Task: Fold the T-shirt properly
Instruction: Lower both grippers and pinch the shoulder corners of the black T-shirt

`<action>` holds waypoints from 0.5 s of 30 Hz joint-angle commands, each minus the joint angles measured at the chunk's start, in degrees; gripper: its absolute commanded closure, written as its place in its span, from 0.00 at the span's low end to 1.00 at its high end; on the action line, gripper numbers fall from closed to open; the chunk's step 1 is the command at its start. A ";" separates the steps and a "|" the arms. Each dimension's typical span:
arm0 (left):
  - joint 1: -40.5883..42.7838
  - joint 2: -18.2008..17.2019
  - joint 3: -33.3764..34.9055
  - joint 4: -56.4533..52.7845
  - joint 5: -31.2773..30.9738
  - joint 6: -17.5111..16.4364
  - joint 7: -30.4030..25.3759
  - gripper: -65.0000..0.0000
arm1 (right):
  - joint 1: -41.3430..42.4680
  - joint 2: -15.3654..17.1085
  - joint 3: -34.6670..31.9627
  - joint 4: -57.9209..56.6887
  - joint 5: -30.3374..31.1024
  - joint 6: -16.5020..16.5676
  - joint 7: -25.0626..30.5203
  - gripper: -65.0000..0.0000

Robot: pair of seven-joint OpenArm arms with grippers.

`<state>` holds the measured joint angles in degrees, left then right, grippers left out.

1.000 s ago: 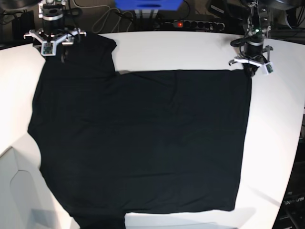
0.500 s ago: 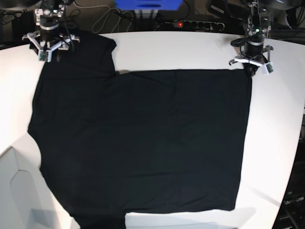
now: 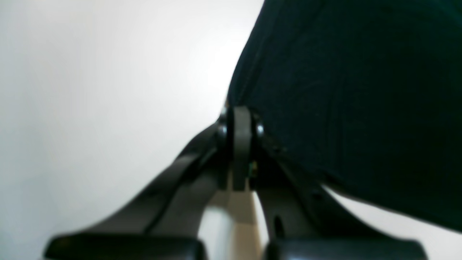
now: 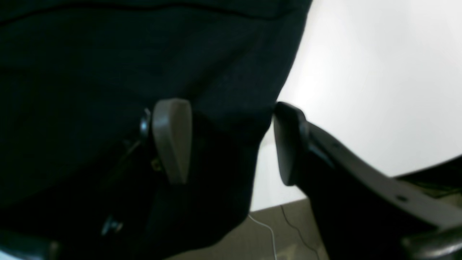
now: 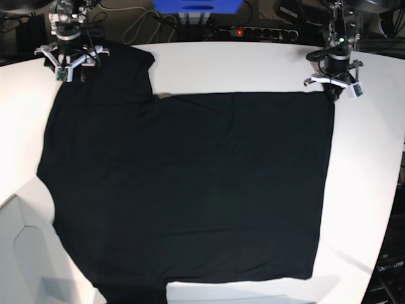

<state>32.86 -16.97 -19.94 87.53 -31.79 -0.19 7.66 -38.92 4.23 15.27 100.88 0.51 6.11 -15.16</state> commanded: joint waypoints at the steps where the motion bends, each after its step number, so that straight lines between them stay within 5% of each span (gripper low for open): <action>1: 0.76 -0.57 -0.41 0.96 0.10 -0.12 -0.76 1.00 | -0.78 -0.14 -0.10 -0.18 -0.12 2.37 -2.38 0.45; 7: 0.94 -0.57 -2.17 0.96 0.10 -0.12 -0.76 1.00 | -0.78 0.65 -0.10 -0.27 3.57 3.34 -2.38 0.66; 13: 1.03 -0.57 -2.87 0.96 0.10 -0.12 -0.76 1.00 | -0.78 1.79 3.24 -0.18 6.83 3.34 -2.38 1.00; 15: 1.03 -0.57 -2.87 0.96 0.10 -0.12 -0.76 1.00 | -0.78 1.70 4.56 0.17 6.83 3.34 -2.38 1.00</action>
<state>33.47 -16.88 -22.41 87.53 -31.81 -0.25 8.16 -38.94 5.67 19.40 100.40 7.79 9.26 -17.39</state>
